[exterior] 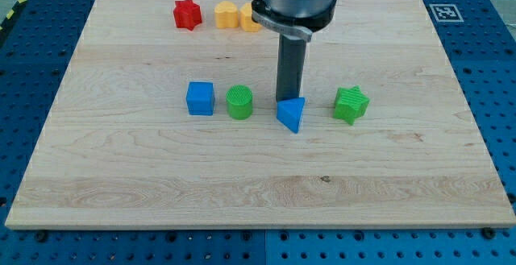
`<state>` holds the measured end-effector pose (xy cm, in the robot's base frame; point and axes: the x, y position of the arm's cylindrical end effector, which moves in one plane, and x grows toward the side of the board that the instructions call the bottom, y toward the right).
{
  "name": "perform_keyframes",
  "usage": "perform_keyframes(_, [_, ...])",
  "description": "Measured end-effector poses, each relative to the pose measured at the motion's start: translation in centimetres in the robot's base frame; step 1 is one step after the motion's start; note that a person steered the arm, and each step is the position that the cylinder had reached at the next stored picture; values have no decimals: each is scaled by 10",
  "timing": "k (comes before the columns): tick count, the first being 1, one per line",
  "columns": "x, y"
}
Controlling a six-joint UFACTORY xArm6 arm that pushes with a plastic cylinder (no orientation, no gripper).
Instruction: Slide the green circle to the center of the board
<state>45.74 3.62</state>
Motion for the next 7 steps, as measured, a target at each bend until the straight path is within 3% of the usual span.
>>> perform_keyframes(2, [26,0])
perform_keyframes(4, [27,-64])
perform_keyframes(7, [14,-104])
